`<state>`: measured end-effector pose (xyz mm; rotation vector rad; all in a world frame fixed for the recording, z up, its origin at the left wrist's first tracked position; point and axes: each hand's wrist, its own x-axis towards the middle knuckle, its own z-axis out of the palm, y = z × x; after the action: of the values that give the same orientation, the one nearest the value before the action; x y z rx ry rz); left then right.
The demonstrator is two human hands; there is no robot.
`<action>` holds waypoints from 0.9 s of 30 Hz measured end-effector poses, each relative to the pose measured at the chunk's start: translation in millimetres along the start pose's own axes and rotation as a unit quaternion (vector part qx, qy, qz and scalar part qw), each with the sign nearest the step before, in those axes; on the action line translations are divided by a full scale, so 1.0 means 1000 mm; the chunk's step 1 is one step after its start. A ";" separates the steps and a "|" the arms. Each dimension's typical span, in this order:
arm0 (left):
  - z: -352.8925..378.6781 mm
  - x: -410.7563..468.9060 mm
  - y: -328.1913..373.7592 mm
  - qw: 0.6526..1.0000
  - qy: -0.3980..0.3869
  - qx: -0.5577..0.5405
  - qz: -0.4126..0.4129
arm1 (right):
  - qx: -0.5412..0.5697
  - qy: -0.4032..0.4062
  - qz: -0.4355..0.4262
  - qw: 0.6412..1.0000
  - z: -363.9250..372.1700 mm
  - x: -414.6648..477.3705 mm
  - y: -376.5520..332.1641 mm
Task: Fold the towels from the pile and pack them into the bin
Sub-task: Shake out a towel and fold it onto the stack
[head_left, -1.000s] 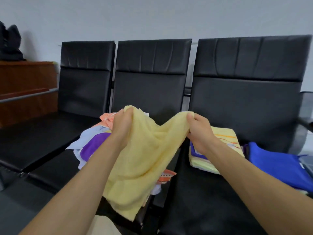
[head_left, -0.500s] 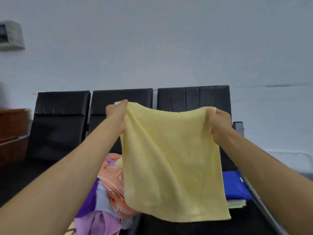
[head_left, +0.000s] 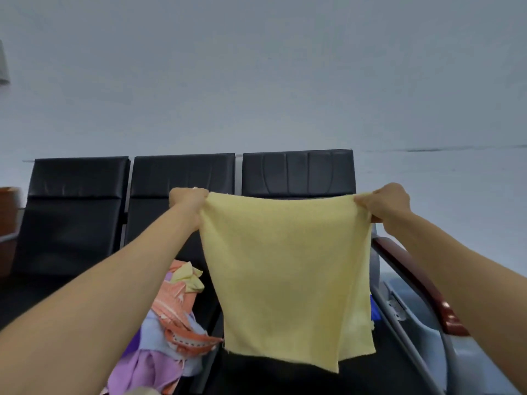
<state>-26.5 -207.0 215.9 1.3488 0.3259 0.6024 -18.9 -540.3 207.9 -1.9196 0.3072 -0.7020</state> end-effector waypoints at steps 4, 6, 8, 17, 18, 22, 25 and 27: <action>-0.011 0.004 -0.002 0.989 -0.038 0.109 0.093 | 0.025 0.010 0.005 1.000 -0.007 -0.002 -0.001; -0.014 0.006 -0.002 0.984 -0.065 0.136 0.099 | 0.020 -0.009 -0.020 1.000 -0.007 -0.004 -0.001; -0.017 0.006 -0.002 0.981 -0.085 0.144 0.095 | 0.015 -0.027 -0.042 0.999 -0.008 -0.004 0.000; -0.029 0.010 -0.005 0.994 -0.103 0.044 -0.001 | 0.023 -0.060 -0.070 0.995 -0.018 -0.003 0.004; -0.028 0.010 -0.006 0.993 -0.110 0.046 -0.007 | 0.019 -0.055 -0.074 0.996 -0.018 -0.003 0.005; -0.025 0.013 -0.014 0.987 -0.105 0.117 0.019 | -0.039 -0.045 -0.093 0.994 -0.016 -0.004 0.012; -0.023 0.014 -0.019 0.974 -0.099 0.193 0.065 | -0.091 -0.026 -0.103 0.990 -0.016 -0.007 0.016; -0.021 0.015 -0.021 0.958 -0.094 0.250 0.109 | -0.110 -0.012 -0.114 0.987 -0.016 -0.007 0.019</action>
<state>-21.6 -183.3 192.4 1.9341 0.1792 0.5903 -32.4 -556.9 193.6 -2.1964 0.1547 -0.8219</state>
